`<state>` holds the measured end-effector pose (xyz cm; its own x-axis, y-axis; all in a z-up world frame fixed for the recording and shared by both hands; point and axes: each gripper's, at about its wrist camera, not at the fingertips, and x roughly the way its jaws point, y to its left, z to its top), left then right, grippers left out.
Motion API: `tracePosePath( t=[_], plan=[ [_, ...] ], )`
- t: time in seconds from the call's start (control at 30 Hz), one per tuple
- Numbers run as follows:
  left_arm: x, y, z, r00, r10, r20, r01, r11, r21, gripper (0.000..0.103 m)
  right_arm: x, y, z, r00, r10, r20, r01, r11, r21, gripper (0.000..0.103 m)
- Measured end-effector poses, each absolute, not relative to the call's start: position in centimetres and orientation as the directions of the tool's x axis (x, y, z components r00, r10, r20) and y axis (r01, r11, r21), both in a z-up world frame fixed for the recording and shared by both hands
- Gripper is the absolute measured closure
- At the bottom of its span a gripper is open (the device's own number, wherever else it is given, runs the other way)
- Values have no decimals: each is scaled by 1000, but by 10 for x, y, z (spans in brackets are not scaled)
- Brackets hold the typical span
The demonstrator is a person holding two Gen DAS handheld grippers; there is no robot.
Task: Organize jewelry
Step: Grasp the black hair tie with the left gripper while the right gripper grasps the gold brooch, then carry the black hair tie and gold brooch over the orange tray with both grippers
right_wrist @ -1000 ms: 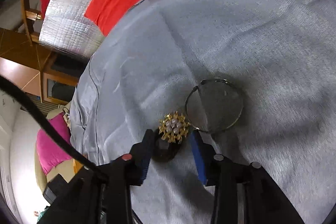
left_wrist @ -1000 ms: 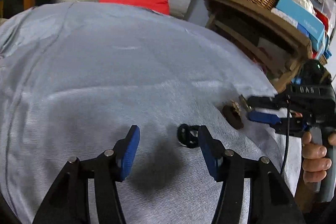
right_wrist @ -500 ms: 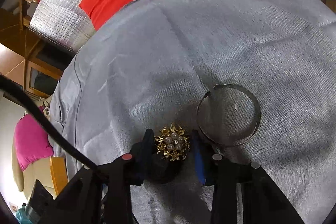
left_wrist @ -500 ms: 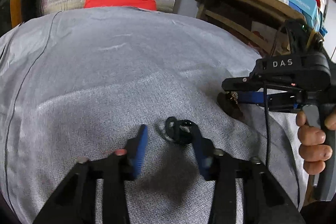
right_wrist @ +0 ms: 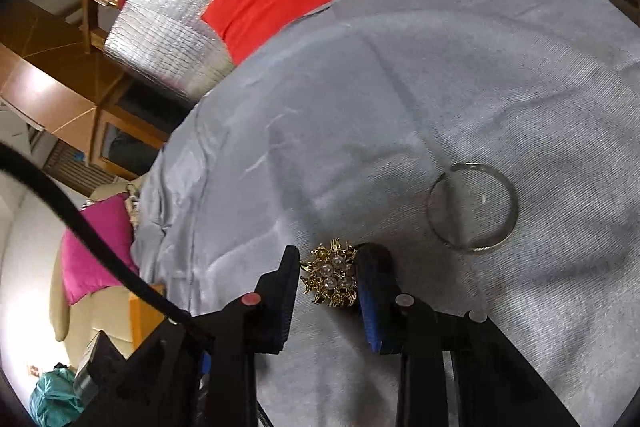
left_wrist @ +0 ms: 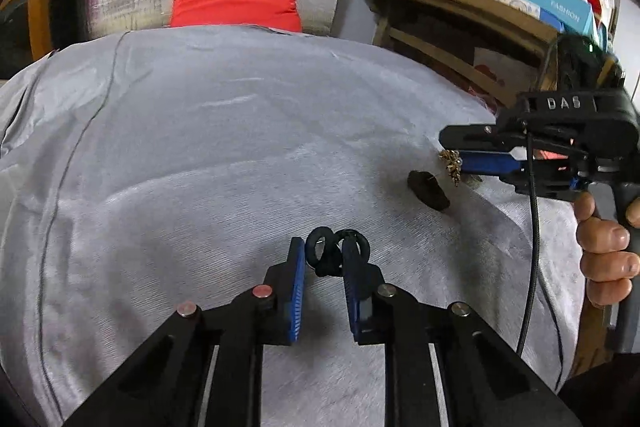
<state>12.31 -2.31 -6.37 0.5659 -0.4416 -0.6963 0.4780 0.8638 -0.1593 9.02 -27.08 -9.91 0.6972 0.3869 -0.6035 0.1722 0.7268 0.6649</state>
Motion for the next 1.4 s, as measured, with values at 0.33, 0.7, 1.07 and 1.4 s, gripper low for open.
tracePosePath(
  t=[0.33, 0.7, 1.07, 1.4],
  plan=[
    [117, 18, -50, 616, -363, -700, 399, 909, -120, 84, 87, -233, -99, 649, 537, -538, 48, 677, 734, 72],
    [106, 54, -42, 653, -235, -720, 250, 964, -87, 84, 86, -193, -102, 612, 516, -599, 9, 753, 657, 72],
    [85, 104, -8, 780, -109, -616, 101, 994, -47, 84, 78, -149, -104, 605, 516, -607, -66, 792, 607, 72],
    [64, 200, 33, 875, 87, -475, -135, 989, -67, 84, 81, -58, -68, 572, 573, -587, -209, 794, 571, 72]
  ],
)
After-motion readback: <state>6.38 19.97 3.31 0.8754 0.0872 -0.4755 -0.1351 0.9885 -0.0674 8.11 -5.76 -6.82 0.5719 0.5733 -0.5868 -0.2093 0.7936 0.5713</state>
